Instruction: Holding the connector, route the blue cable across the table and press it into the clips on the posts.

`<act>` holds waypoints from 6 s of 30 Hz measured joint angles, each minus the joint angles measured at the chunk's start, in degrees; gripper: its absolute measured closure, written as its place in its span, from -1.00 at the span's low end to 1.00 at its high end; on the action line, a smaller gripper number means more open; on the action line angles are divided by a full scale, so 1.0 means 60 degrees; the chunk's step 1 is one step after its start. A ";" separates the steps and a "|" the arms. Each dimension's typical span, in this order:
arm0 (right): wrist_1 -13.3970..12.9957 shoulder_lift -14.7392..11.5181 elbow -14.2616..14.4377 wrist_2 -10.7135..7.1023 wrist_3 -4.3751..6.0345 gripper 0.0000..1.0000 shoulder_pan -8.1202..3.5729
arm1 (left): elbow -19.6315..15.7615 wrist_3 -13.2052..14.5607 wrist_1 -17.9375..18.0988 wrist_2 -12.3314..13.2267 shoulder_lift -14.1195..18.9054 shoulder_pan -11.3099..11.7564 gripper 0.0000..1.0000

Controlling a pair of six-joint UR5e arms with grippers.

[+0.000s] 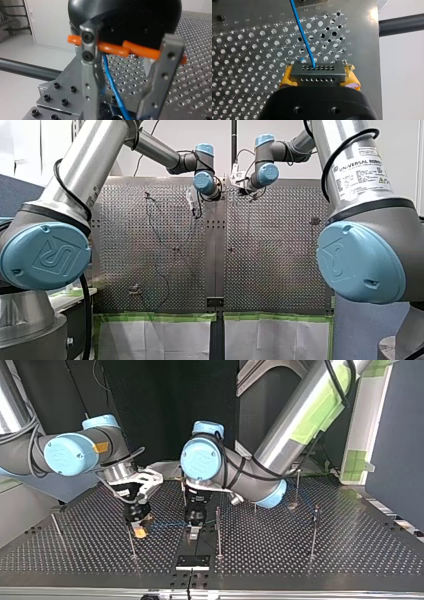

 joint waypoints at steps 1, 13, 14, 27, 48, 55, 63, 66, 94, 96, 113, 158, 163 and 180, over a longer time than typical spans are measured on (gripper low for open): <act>0.0000 0.0001 0.0000 -0.0001 0.0000 1.00 0.0000 | 0.0000 0.0030 0.0001 -0.0031 0.0000 -0.0014 -0.46; 0.0011 0.0014 0.0020 -0.0003 -0.0018 1.00 0.0026 | -0.0133 0.0029 -0.0065 -0.0569 0.0001 -0.0202 0.98; 0.0017 0.0014 0.0026 -0.0007 -0.0025 1.00 0.0041 | -0.0194 0.0020 -0.0062 -0.0624 0.0000 -0.0227 0.98; -0.0010 0.0038 0.0710 0.0066 -0.0083 1.00 0.0212 | -0.1439 0.0030 0.0956 -0.0781 0.0000 -0.0623 0.98; -0.0043 0.0060 0.2220 0.0095 -0.0322 1.00 0.0121 | -0.3475 -0.0509 0.2994 -0.0294 -0.0010 -0.0448 0.98; -0.0293 0.0061 0.2856 0.0127 -0.0448 1.00 0.0088 | -0.4104 -0.0512 0.3621 0.0152 -0.0013 -0.0437 0.98; -0.1022 0.0063 0.3625 0.0131 -0.0334 1.00 0.0019 | -0.4850 -0.0524 0.4376 0.0547 -0.0353 -0.0393 0.98; -0.1317 0.0080 0.3903 0.0141 -0.0349 1.00 0.0002 | -0.5153 -0.0661 0.4678 0.0759 -0.0637 -0.0385 0.98; -0.2781 0.0743 0.4639 0.0195 -0.0202 1.00 -0.0426 | -0.4548 -0.1054 0.4917 0.1573 -0.1715 -0.0260 0.98; -0.2892 0.0803 0.4639 0.0184 -0.0191 1.00 -0.0499 | -0.4397 -0.1055 0.4918 0.1608 -0.1777 -0.0227 0.98; -0.3466 0.1166 0.4601 -0.0181 -0.0032 1.00 -0.1068 | -0.3461 -0.0738 0.4442 0.1744 -0.2608 0.0292 0.98; -0.3683 0.1517 0.4141 -0.0569 -0.0209 1.00 -0.2024 | -0.2598 0.0564 0.1994 0.0824 -0.1988 -0.0052 -1.00; -0.3716 0.1706 0.4141 -0.0696 -0.0228 1.00 -0.2150 | -0.2713 0.0574 0.1628 0.0499 -0.1741 -0.0459 -1.00; -0.3722 0.1742 0.4116 -0.1100 -0.0164 1.00 -0.2572 | -0.2569 0.0287 0.2398 -0.0705 -0.1760 -0.2152 -1.00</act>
